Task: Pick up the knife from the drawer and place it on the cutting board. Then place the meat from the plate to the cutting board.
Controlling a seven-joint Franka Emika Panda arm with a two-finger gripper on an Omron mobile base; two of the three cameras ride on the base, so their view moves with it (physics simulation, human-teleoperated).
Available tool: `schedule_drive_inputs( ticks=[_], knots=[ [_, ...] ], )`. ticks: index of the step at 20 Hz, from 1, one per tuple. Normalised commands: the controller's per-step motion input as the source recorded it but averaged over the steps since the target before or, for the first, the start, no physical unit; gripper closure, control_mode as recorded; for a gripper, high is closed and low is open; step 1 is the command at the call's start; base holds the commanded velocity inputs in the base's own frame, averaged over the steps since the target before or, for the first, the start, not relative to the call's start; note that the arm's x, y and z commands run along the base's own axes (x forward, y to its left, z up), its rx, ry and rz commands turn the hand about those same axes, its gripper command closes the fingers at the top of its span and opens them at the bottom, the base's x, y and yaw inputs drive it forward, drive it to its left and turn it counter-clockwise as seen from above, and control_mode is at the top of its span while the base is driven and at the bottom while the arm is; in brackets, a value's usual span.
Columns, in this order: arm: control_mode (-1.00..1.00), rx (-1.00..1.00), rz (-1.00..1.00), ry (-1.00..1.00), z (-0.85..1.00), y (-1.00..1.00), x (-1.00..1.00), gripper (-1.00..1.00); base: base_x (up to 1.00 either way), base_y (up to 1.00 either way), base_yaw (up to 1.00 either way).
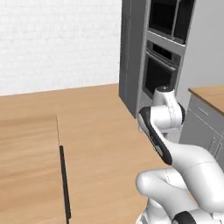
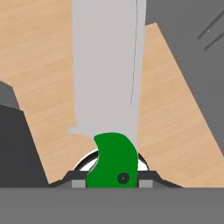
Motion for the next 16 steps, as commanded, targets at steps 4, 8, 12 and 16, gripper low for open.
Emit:
schedule_drive_inputs(
  ticks=[4, 8, 12, 16],
  knots=[
    [1.0, 0.0, 0.0, 0.0, 0.0, 0.0, 0.0, 1.0, 0.25, -0.47, -0.31],
    [1.0, 0.0, 0.0, 0.0, 0.0, 0.0, 0.0, 1.0, 0.0, -0.54, -0.42],
    [1.0, 0.0, 0.0, 0.0, 0.0, 0.0, 0.0, 1.0, 0.0, -0.48, -0.5],
    [1.0, 0.0, 0.0, 0.0, 0.0, 0.0, 0.0, 1.0, 0.18, -0.34, -0.54]
  ],
)
